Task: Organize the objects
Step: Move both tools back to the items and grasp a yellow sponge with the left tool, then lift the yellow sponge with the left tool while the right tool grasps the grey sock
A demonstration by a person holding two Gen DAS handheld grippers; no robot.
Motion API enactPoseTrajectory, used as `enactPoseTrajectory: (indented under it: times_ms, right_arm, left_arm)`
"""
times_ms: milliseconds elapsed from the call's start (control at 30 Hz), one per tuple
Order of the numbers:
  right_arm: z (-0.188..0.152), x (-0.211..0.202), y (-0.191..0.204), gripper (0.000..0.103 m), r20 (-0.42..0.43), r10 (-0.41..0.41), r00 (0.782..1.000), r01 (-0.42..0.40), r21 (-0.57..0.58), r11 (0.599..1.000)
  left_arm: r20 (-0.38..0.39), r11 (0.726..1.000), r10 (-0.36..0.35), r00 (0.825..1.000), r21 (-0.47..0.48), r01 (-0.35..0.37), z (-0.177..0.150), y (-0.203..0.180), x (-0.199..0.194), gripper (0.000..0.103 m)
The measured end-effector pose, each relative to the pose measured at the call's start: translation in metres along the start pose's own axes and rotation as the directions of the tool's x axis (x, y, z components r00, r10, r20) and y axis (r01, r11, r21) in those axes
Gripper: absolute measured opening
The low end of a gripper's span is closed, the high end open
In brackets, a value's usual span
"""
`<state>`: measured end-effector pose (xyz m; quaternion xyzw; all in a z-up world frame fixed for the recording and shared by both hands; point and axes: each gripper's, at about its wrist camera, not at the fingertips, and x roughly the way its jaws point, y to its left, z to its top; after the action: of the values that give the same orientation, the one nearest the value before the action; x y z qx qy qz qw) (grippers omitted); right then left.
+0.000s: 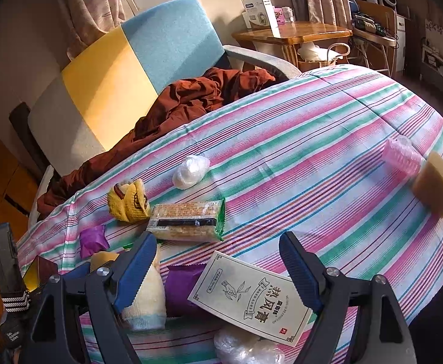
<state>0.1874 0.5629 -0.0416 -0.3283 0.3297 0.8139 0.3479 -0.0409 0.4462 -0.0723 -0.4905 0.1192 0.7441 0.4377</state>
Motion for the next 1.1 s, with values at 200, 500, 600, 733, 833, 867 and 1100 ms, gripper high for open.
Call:
enactPoseTrajectory:
  times_ms: [200, 500, 600, 733, 833, 867, 1100]
  right_arm:
    - [0.001, 0.002, 0.000, 0.085, -0.004, -0.009, 1.000, 0.009, -0.008, 1.000]
    - [-0.002, 0.000, 0.019, 0.085, -0.002, 0.061, 0.998, -0.061, -0.093, 0.994]
    - [-0.008, 0.001, 0.040, 0.085, -0.025, 0.109, 0.994, -0.112, -0.182, 0.977]
    - [-0.022, 0.007, 0.068, 0.084, -0.080, 0.140, 0.987, -0.158, -0.310, 0.938]
    - [-0.033, 0.019, 0.082, 0.084, -0.127, 0.097, 0.987, -0.139, -0.383, 0.913]
    - [-0.036, 0.024, 0.085, 0.084, -0.147, 0.079, 0.986, -0.132, -0.397, 0.908]
    - [-0.052, 0.041, 0.092, 0.054, -0.209, 0.010, 0.978, -0.111, -0.482, 0.869]
  left_arm:
    - [0.017, 0.999, -0.041, 0.999, -0.018, 0.041, -0.019, 0.011, -0.004, 0.058]
    - [0.025, 1.000, -0.004, 1.000, 0.023, 0.003, -0.067, 0.010, -0.037, 0.058]
    - [0.024, 0.997, 0.005, 1.000, 0.075, -0.007, -0.090, 0.003, -0.049, 0.058]
    - [0.031, 0.988, 0.003, 0.999, 0.156, -0.008, -0.120, -0.010, -0.062, 0.058]
    - [0.065, 0.975, 0.018, 0.998, 0.222, -0.032, -0.137, -0.020, -0.066, 0.058]
    - [0.073, 0.972, 0.023, 0.997, 0.233, -0.040, -0.139, -0.021, -0.065, 0.058]
    - [0.075, 0.975, 0.015, 0.997, 0.218, -0.031, -0.136, -0.019, -0.060, 0.058]
